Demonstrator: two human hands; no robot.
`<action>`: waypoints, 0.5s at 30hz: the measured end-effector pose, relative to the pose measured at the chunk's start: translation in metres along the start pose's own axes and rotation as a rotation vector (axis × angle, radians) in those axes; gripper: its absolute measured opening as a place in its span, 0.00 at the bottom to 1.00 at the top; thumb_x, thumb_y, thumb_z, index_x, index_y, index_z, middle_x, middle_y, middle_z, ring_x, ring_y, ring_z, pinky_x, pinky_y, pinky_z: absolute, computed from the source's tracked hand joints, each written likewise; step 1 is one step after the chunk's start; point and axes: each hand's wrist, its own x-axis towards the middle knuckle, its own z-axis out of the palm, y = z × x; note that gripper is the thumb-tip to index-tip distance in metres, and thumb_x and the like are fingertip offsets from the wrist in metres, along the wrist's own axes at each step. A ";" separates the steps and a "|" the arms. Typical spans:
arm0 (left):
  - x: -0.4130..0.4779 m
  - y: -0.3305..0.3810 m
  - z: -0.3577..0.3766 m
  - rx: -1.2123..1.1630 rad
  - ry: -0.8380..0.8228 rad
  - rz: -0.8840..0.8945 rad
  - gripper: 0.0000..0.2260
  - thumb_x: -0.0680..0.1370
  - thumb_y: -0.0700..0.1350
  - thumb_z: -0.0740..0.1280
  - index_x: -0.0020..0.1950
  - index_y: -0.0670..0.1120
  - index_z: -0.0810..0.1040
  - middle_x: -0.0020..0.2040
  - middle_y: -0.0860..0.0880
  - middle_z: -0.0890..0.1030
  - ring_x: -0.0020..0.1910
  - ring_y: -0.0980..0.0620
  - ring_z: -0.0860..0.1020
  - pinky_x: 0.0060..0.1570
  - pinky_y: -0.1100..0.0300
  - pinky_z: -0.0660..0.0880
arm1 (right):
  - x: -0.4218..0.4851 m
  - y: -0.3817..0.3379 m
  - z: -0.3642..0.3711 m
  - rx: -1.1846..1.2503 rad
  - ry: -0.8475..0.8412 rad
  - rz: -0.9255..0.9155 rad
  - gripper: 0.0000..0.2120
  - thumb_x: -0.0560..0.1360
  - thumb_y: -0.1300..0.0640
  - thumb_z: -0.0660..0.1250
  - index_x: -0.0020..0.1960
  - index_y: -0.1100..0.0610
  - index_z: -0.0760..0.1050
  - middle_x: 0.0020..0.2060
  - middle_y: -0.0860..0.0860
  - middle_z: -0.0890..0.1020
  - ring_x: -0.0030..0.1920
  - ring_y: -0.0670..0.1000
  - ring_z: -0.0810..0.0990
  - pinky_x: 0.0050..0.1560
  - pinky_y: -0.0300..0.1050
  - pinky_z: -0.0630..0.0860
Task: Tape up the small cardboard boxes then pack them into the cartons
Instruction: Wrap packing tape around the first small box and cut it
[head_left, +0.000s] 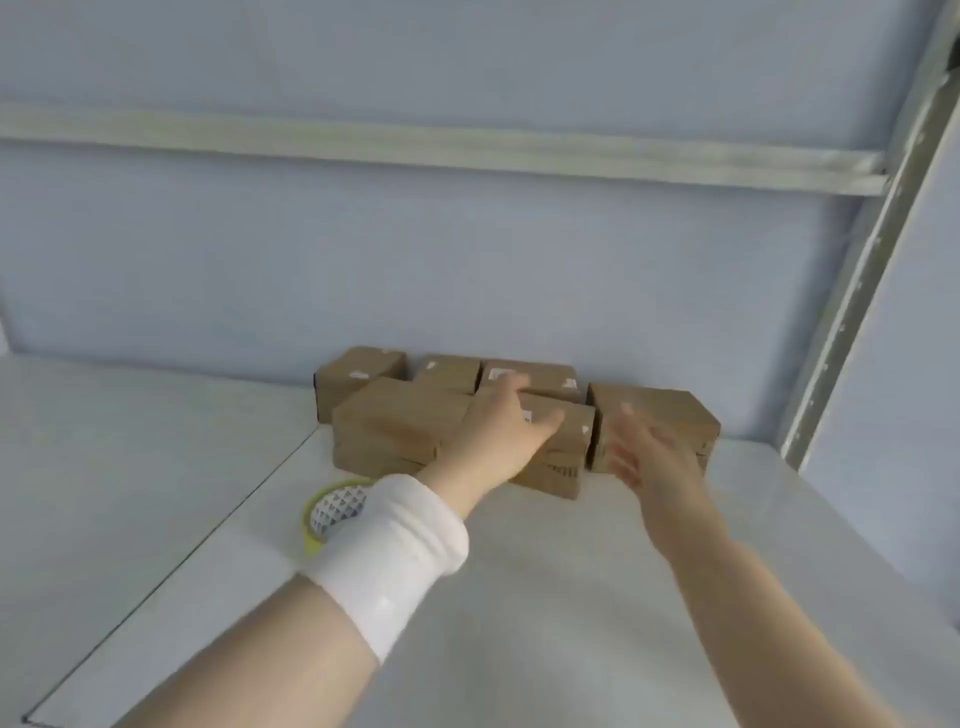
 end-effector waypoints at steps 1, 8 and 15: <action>0.001 -0.005 0.004 0.039 -0.011 -0.044 0.27 0.77 0.53 0.65 0.73 0.47 0.62 0.71 0.48 0.65 0.68 0.49 0.67 0.60 0.63 0.63 | -0.002 0.008 -0.001 -0.013 0.001 0.055 0.17 0.76 0.49 0.65 0.62 0.56 0.73 0.55 0.50 0.79 0.55 0.50 0.76 0.49 0.40 0.72; 0.040 -0.041 0.037 0.071 0.066 -0.282 0.29 0.78 0.54 0.62 0.75 0.45 0.58 0.72 0.41 0.61 0.70 0.42 0.63 0.64 0.53 0.64 | 0.034 0.044 0.001 -0.134 0.048 0.219 0.20 0.76 0.44 0.65 0.63 0.54 0.72 0.53 0.47 0.77 0.55 0.53 0.74 0.64 0.51 0.71; 0.051 -0.057 0.044 -0.030 0.170 -0.380 0.31 0.79 0.53 0.61 0.74 0.37 0.55 0.72 0.39 0.63 0.71 0.42 0.62 0.69 0.52 0.61 | 0.055 0.051 0.020 -0.123 0.022 0.316 0.24 0.74 0.39 0.63 0.62 0.54 0.73 0.54 0.50 0.78 0.55 0.52 0.76 0.63 0.50 0.71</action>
